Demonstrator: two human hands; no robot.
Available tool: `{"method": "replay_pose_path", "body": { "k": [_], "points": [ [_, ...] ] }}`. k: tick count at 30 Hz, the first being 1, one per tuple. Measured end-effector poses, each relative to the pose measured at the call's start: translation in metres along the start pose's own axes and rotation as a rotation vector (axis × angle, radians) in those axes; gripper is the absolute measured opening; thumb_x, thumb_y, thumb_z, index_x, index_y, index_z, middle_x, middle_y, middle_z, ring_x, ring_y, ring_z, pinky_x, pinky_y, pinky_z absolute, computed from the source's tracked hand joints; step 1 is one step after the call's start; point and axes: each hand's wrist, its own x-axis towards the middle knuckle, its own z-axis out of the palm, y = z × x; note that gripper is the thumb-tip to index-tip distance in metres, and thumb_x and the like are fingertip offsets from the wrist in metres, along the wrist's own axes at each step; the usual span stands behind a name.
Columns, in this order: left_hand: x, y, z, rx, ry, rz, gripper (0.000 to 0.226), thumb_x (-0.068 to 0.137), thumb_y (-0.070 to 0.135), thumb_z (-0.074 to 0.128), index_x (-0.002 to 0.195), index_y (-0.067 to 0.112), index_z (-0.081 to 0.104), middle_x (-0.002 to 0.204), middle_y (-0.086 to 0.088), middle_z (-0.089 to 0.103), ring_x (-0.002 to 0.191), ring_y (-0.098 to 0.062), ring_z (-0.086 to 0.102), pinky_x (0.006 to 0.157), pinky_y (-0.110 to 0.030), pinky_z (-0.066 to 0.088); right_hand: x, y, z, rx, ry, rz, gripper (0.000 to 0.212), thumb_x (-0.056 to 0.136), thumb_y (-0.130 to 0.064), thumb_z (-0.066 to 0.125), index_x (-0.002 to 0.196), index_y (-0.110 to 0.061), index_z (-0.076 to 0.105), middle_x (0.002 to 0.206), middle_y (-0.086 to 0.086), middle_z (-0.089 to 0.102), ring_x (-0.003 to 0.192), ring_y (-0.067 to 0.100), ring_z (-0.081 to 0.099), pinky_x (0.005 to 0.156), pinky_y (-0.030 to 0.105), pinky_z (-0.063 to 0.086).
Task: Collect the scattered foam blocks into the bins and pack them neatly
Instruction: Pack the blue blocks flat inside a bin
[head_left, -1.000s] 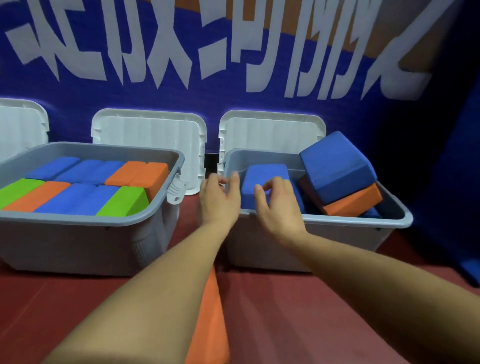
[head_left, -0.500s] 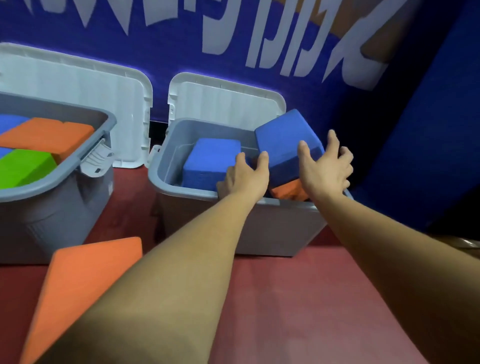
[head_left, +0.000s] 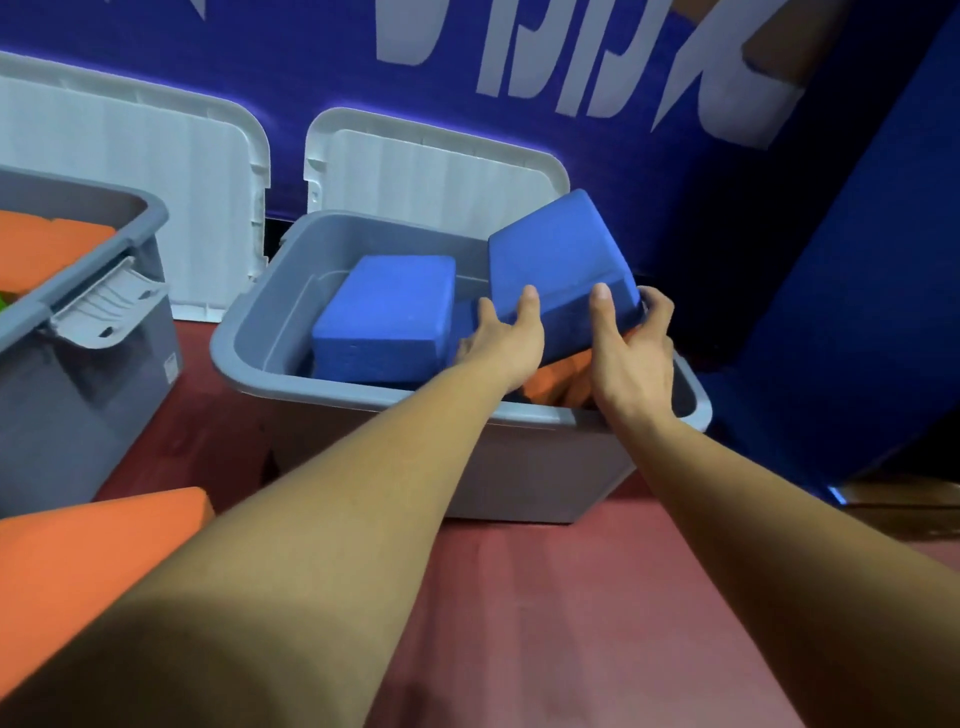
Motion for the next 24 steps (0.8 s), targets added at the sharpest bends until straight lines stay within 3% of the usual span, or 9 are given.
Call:
{"method": "replay_pose_path", "body": {
  "k": [5, 8, 12, 19, 22, 24],
  "points": [
    [-0.009, 0.006, 0.006, -0.024, -0.031, -0.029, 0.085, 0.092, 0.081, 0.015, 0.161, 0.036, -0.007, 0.168, -0.005, 0.019, 0.152, -0.035, 0.017, 0.120, -0.054, 0.014, -0.003, 0.001, -0.002, 0.004, -0.006, 0.042, 0.061, 0.090, -0.079, 0.037, 0.139, -0.044, 0.033, 0.148, 0.007, 0.045, 0.134, 0.032, 0.043, 0.106, 0.050, 0.038],
    [-0.012, 0.009, 0.003, -0.067, -0.022, -0.044, 0.086, 0.093, 0.080, 0.018, 0.161, 0.033, -0.006, 0.168, -0.005, 0.016, 0.152, -0.036, 0.017, 0.120, -0.053, 0.015, -0.010, 0.000, -0.008, 0.018, 0.003, 0.058, 0.056, 0.094, -0.075, 0.038, 0.138, -0.041, 0.037, 0.146, 0.008, 0.044, 0.136, 0.033, 0.038, 0.096, 0.043, 0.033],
    [-0.013, 0.008, -0.006, -0.219, -0.044, -0.097, 0.092, 0.087, 0.086, 0.021, 0.161, 0.036, -0.002, 0.164, -0.008, 0.028, 0.138, -0.045, 0.040, 0.113, -0.055, 0.029, -0.026, -0.005, -0.010, 0.018, -0.036, 0.027, 0.054, 0.094, -0.073, 0.040, 0.137, -0.040, 0.040, 0.143, 0.006, 0.044, 0.135, 0.031, 0.037, 0.094, 0.040, 0.030],
    [-0.024, 0.007, -0.017, -0.299, 0.043, 0.123, 0.076, 0.085, 0.087, 0.021, 0.152, 0.052, 0.013, 0.156, 0.005, 0.039, 0.136, -0.034, 0.043, 0.111, -0.057, 0.037, -0.032, -0.024, -0.014, 0.080, 0.023, 0.013, 0.050, 0.092, -0.076, 0.041, 0.128, -0.041, 0.038, 0.137, 0.005, 0.044, 0.124, 0.032, 0.047, 0.104, 0.049, 0.040],
    [-0.032, 0.006, -0.026, -0.320, 0.116, 0.208, 0.072, 0.087, 0.085, 0.028, 0.150, 0.052, 0.016, 0.151, 0.004, 0.045, 0.131, -0.030, 0.048, 0.108, -0.050, 0.039, -0.039, -0.040, -0.012, 0.129, 0.024, 0.006, 0.046, 0.094, -0.072, 0.043, 0.117, -0.033, 0.036, 0.132, 0.004, 0.042, 0.115, 0.027, 0.048, 0.092, 0.039, 0.035],
    [-0.037, 0.006, -0.039, -0.284, 0.156, 0.282, 0.068, 0.092, 0.080, 0.032, 0.151, 0.049, 0.020, 0.134, 0.006, 0.051, 0.120, -0.024, 0.051, 0.097, -0.041, 0.039, -0.044, -0.051, -0.011, 0.148, 0.012, 0.007, 0.050, 0.095, -0.070, 0.044, 0.114, -0.025, 0.035, 0.124, 0.006, 0.047, 0.101, 0.021, 0.050, 0.082, 0.033, 0.033]
  ]
}}
